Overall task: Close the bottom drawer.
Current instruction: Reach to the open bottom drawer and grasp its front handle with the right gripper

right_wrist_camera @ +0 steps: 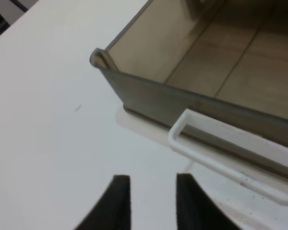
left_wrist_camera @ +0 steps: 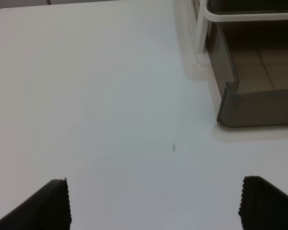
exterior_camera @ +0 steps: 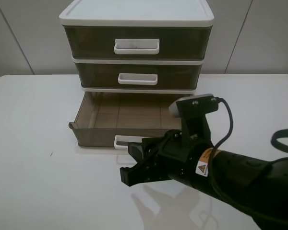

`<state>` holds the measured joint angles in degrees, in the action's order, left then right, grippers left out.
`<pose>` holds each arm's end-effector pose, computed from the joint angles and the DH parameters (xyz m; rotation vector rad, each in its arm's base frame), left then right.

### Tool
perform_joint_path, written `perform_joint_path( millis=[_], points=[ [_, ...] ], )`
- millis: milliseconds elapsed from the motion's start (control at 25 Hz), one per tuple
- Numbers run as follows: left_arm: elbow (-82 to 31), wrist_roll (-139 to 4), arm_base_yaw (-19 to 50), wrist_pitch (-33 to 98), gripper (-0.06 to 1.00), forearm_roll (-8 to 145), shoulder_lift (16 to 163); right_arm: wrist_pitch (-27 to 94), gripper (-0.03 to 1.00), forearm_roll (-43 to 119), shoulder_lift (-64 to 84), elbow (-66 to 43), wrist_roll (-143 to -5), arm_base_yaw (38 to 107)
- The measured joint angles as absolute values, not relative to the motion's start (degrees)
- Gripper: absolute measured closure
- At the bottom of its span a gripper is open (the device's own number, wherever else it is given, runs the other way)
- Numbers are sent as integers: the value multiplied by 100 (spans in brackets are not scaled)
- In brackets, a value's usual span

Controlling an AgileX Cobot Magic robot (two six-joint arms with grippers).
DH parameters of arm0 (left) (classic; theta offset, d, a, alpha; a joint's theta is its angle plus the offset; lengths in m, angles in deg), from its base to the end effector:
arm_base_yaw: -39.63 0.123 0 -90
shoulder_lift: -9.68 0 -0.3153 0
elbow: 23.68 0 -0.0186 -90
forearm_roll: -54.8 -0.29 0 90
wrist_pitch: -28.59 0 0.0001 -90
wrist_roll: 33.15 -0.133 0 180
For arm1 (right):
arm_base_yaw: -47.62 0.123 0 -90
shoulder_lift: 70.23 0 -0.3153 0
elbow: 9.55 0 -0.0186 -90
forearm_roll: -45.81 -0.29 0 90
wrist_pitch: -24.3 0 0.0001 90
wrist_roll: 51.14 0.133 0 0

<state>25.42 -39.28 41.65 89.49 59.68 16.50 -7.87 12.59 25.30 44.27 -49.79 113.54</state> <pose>0.0354 -0.0086 0.2786 0.0774 2.0345 -0.0125 0.1588 0.2604 0.1301 -0.4897 2.1177 0.6861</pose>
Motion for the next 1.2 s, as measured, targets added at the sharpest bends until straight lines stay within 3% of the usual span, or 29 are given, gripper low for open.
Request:
perform_joint_path(
  millis=[80,200,680,1000,1200],
  points=[
    [2542,-3928,4165,8949,23,5968,1650,-1006,89,1371,2821,4427,-4979,11431],
    [2542,-3928,4165,8949,23,5968,1650,-1411,93,1325,3239,4422,-4979,11455],
    [2542,-3928,4165,8949,23,5968,1650,-1361,95,546,3046,4436,-4661,11352],
    [2542,-3928,4165,8949,23,5968,1650,-511,95,1010,2609,4440,-5934,10065],
    [2542,-3928,4165,8949,23,5968,1650,-746,95,1678,3082,4440,-6013,9853]
  ],
)
